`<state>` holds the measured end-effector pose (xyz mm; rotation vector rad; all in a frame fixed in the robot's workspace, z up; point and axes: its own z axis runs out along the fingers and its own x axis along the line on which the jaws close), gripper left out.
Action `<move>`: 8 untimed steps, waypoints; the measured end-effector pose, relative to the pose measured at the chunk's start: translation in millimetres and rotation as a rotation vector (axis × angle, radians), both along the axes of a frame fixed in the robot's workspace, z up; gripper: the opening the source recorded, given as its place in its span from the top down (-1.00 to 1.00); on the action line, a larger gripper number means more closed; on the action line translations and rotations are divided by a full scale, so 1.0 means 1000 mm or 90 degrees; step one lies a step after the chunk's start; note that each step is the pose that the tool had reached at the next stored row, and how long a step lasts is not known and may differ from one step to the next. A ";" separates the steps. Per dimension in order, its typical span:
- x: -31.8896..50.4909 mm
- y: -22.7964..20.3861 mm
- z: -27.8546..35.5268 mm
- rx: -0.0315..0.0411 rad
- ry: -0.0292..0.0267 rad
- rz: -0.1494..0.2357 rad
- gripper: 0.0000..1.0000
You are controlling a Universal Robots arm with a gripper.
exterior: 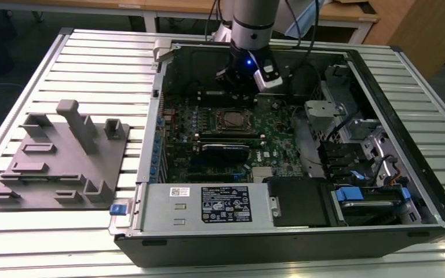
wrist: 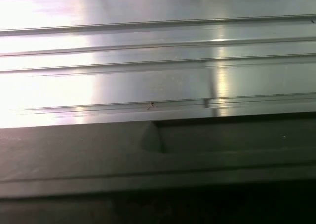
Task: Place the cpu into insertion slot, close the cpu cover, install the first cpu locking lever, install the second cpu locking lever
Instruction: 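Install the first cpu locking lever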
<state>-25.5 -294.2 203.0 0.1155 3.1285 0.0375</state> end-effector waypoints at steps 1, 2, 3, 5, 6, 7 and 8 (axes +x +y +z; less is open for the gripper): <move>0.0000 0.0000 -0.0006 0.0000 0.0000 0.000 0.80; 0.0000 0.0000 -0.0012 0.0000 0.0000 0.000 0.80; 0.0000 0.0000 -0.0019 0.0001 0.0000 0.000 0.80; 0.0000 0.0000 -0.0028 0.0000 0.0000 0.000 0.80; 0.0000 0.0000 -0.0029 -0.0001 0.0001 0.000 0.80; 0.0000 -0.0001 -0.0029 -0.0001 0.0001 0.000 0.80; 0.0000 -0.0001 -0.0029 -0.0002 0.0001 0.000 0.80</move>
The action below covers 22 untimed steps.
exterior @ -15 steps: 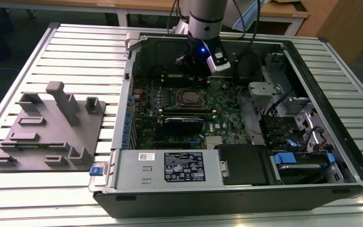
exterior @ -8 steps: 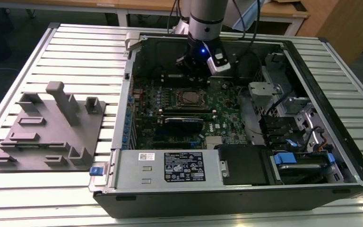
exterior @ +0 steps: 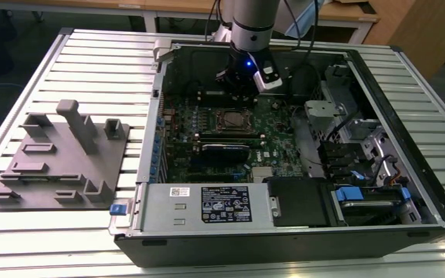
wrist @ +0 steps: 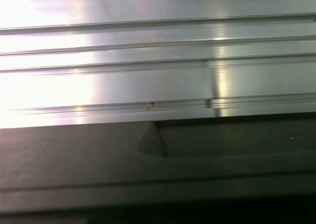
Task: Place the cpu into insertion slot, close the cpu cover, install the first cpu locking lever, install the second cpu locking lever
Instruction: 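Install the first cpu locking lever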
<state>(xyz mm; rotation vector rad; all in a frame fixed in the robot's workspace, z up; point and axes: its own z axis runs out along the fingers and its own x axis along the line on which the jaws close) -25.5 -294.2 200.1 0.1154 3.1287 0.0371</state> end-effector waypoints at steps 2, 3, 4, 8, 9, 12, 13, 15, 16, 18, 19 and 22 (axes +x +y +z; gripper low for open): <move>0.0001 0.0001 -0.0001 0.0001 -0.0001 0.000 0.80; 0.0001 0.0001 0.0000 0.0002 -0.0001 0.000 0.80; 0.0001 0.0001 0.0002 0.0002 -0.0001 0.000 0.80; 0.0001 0.0001 0.0012 0.0003 -0.0002 0.000 0.80; 0.0006 0.0000 0.0012 0.0001 0.0000 0.000 0.80; 0.0014 -0.0001 0.0000 0.0002 -0.0001 0.000 0.80; 0.0014 -0.0002 -0.0002 0.0002 -0.0001 0.000 0.80; 0.0014 -0.0004 -0.0007 0.0001 -0.0001 0.000 0.80; 0.0014 -0.0004 -0.0008 0.0001 0.0000 0.000 0.80; 0.0014 -0.0004 -0.0006 0.0002 -0.0001 0.000 0.80; 0.0014 -0.0004 -0.0004 0.0002 -0.0001 0.000 0.80; 0.0014 -0.0004 -0.0001 0.0003 -0.0002 0.000 0.80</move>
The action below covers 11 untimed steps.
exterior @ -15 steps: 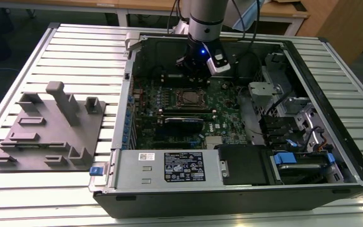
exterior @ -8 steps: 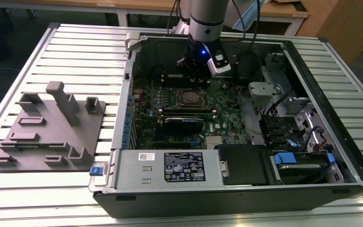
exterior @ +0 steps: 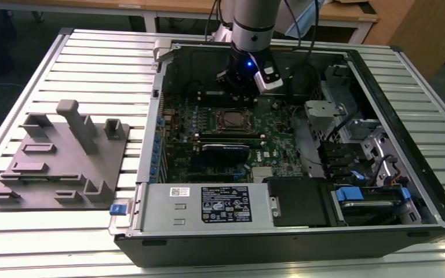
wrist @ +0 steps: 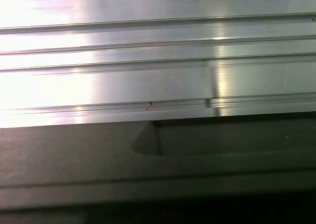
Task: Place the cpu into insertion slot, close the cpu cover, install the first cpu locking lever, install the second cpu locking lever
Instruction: 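Install the first cpu locking lever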
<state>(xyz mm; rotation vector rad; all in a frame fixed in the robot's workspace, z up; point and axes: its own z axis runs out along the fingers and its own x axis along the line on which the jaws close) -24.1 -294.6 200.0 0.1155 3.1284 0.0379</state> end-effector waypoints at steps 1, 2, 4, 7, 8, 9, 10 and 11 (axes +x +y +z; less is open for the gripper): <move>0.0000 0.0000 0.0001 0.0000 0.0001 0.000 0.80; 0.0000 0.0000 0.0005 -0.0002 0.0002 0.000 0.80; 0.0000 -0.0001 0.0012 -0.0002 0.0002 0.000 0.80; 0.0000 0.0000 0.0019 -0.0001 0.0001 0.000 0.80; 0.0000 0.0000 0.0021 -0.0001 0.0001 0.000 0.80; 0.0000 0.0000 0.0023 -0.0001 0.0001 0.000 0.80; 0.0000 0.0000 0.0025 -0.0001 0.0001 0.000 0.80; 0.0000 0.0000 0.0026 -0.0001 0.0001 0.000 0.80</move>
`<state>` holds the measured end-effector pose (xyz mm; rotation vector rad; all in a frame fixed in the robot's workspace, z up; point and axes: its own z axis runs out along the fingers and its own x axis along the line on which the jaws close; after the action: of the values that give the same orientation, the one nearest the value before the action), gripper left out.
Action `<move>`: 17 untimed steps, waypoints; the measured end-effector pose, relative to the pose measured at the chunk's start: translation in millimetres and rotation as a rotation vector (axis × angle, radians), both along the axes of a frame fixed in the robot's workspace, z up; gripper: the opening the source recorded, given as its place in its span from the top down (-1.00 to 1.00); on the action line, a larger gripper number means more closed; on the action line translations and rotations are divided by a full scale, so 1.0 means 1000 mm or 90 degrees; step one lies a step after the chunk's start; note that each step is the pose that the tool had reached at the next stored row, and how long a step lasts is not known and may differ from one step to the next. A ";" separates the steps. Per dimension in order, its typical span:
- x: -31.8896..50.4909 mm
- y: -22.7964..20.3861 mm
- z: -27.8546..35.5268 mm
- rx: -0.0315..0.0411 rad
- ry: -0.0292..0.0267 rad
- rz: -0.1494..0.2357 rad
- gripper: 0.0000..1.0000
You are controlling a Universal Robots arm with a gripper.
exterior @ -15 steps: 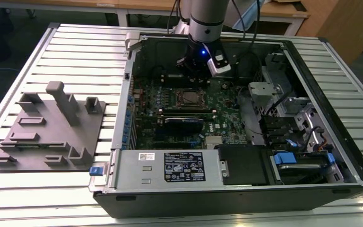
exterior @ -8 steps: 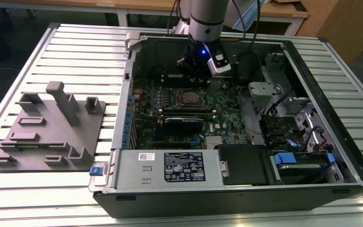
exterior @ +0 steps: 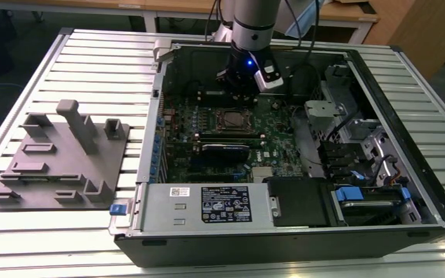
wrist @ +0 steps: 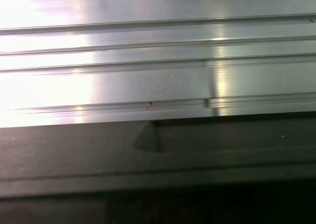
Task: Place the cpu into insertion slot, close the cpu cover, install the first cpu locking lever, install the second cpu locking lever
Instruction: 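Install the first cpu locking lever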
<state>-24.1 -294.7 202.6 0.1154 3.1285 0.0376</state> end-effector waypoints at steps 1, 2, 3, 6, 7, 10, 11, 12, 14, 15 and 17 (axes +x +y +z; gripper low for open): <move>0.0000 0.0000 0.0000 0.0000 0.0000 0.000 0.80; 0.0000 0.0000 0.0000 0.0000 0.0000 0.000 0.80; 0.0000 0.0000 0.0000 -0.0002 0.0000 0.000 0.80; 0.0000 0.0000 -0.0006 -0.0016 0.0001 0.000 0.80; 0.0000 0.0000 -0.0008 -0.0019 0.0001 0.000 0.80; 0.0001 0.0000 -0.0014 -0.0025 0.0000 0.000 0.80; 0.0001 0.0000 -0.0016 -0.0029 0.0000 0.000 0.80; 0.0001 0.0000 -0.0018 -0.0033 0.0000 0.000 0.80; 0.0001 0.0000 -0.0021 -0.0041 0.0001 0.000 0.80; 0.0001 0.0000 -0.0022 -0.0045 0.0001 0.000 0.80; 0.0001 -0.0001 -0.0022 -0.0048 0.0001 0.000 0.80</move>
<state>-24.1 -294.7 200.3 0.1153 3.1285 0.0259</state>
